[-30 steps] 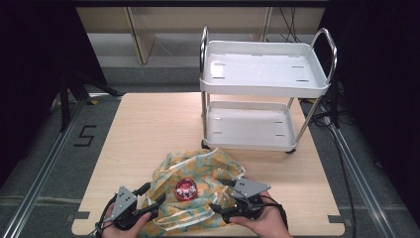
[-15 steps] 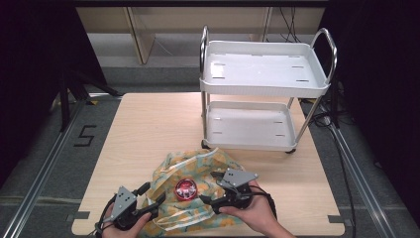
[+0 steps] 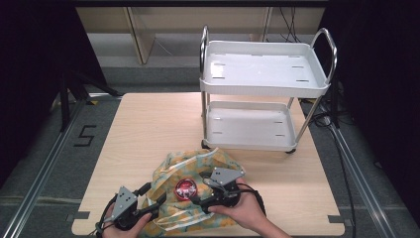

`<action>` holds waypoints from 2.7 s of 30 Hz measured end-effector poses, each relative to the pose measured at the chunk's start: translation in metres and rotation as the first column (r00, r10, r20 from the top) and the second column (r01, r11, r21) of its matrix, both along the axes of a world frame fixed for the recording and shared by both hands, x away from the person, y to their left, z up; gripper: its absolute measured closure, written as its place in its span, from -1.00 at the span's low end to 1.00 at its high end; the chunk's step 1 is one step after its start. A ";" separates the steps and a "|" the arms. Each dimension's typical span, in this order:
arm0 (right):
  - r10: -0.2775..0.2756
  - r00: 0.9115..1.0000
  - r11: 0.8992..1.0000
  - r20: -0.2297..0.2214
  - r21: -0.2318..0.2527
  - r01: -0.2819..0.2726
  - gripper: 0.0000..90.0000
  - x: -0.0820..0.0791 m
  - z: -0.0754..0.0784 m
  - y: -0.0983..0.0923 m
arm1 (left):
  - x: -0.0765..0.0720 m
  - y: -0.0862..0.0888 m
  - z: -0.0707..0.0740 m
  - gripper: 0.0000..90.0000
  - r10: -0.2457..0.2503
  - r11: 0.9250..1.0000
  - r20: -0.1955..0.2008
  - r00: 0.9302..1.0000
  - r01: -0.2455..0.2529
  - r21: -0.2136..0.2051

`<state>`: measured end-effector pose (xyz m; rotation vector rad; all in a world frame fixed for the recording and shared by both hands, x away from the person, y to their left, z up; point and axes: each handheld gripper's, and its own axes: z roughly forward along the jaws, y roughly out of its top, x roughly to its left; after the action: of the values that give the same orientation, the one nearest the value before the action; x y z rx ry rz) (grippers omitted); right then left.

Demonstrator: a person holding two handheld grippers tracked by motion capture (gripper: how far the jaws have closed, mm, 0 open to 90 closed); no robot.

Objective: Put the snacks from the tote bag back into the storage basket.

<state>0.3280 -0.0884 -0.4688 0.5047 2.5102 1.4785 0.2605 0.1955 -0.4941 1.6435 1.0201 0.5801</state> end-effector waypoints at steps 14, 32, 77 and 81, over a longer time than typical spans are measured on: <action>0.028 0.999 0.999 -0.036 -0.031 -0.029 -0.56 0.009 -0.013 0.026 | 0.000 -0.001 0.000 -0.26 0.001 1.000 -0.001 1.000 -0.001 -0.006; 0.031 0.997 0.998 -0.068 -0.060 -0.035 -0.54 0.010 -0.027 0.038 | 0.000 -0.001 0.000 -0.26 -0.006 1.000 0.001 1.000 0.006 0.006; 0.000 1.000 0.999 0.016 -0.038 0.000 -0.41 0.007 -0.017 0.037 | 0.001 0.000 -0.001 -0.25 0.000 1.000 0.001 1.000 0.000 0.010; -0.008 1.000 1.000 0.018 -0.012 0.008 -0.41 0.006 -0.011 0.037 | 0.002 0.000 -0.001 -0.25 -0.012 1.000 0.009 1.000 0.012 0.014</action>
<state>0.3342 -0.0517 -0.4799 0.4964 2.4988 1.4572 0.2623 0.1959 -0.4954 1.6570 1.0011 0.5869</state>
